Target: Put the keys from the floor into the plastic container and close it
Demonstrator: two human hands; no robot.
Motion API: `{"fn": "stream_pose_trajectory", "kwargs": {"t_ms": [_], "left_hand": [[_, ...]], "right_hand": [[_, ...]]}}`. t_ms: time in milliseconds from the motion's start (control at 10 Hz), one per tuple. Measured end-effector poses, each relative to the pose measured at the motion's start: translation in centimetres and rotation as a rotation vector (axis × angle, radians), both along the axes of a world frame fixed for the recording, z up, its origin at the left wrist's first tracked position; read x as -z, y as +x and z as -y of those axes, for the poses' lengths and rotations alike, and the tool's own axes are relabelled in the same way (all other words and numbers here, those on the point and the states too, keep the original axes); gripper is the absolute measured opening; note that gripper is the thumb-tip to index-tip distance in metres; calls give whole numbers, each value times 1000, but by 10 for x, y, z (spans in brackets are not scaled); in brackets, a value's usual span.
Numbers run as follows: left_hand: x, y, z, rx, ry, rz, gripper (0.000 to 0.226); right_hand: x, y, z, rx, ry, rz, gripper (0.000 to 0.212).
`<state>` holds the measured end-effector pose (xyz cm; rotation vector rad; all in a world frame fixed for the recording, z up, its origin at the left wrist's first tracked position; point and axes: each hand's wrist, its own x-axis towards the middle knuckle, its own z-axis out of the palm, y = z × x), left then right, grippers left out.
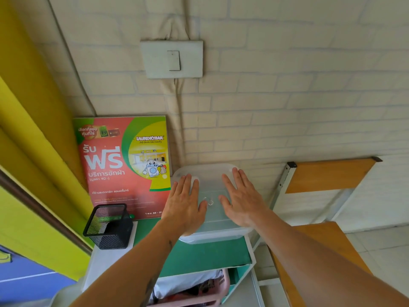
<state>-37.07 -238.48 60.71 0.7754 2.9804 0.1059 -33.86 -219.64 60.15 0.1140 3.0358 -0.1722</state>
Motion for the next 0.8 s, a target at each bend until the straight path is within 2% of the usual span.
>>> {"fn": "stream_pose_trajectory", "kwargs": {"t_ms": [400, 600, 800], "left_hand": [[5, -2, 4, -3, 209, -25, 61], [-17, 6, 2, -14, 116, -25, 59], [-59, 44, 2, -103, 58, -84, 55]], "right_hand": [[-5, -1, 0, 20, -42, 41, 70], [-43, 8, -2, 51, -134, 38, 65], [-92, 52, -12, 41, -142, 2, 63]]}}
